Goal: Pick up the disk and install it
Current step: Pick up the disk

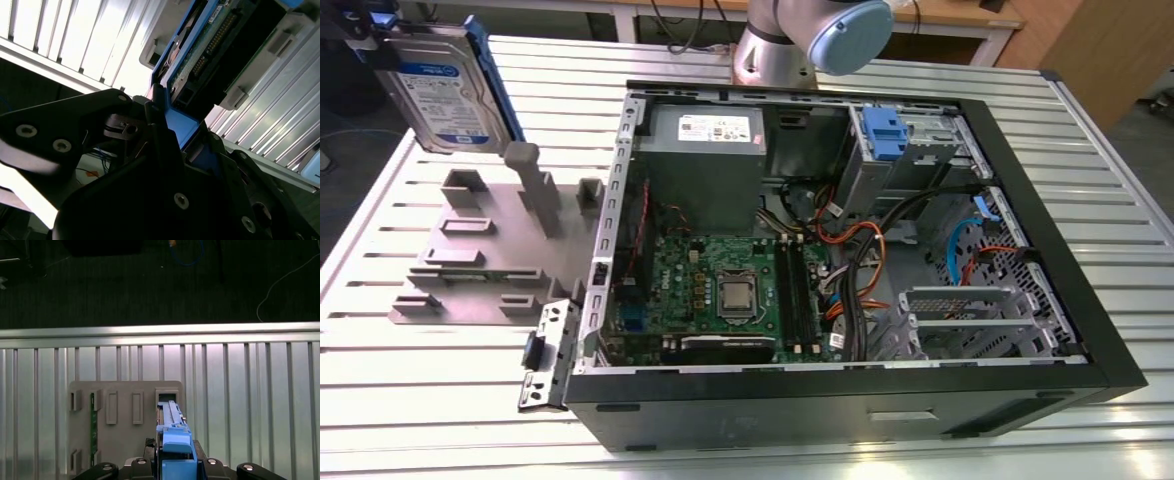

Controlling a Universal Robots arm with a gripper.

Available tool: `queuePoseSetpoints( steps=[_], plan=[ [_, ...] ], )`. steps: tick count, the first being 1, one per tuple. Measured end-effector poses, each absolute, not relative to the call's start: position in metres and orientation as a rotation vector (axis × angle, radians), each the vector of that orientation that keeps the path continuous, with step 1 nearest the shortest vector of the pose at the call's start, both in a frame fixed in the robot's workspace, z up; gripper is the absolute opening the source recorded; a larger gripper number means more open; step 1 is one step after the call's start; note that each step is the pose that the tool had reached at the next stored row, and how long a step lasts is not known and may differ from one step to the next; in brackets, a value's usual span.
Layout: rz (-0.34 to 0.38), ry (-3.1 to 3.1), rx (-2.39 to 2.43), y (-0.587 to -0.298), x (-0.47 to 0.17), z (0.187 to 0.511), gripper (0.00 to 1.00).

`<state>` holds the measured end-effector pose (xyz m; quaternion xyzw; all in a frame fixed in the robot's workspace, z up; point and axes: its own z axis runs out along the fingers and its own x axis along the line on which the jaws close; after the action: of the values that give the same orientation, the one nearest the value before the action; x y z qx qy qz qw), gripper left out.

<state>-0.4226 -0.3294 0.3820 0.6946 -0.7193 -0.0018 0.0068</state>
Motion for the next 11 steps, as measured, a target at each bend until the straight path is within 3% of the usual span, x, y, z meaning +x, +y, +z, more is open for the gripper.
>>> queuePoseSetpoints(
  steps=[11],
  plan=[
    [-0.005,-2.244,2.179,-0.3294,-0.4227,0.3824,0.36]
  ],
)
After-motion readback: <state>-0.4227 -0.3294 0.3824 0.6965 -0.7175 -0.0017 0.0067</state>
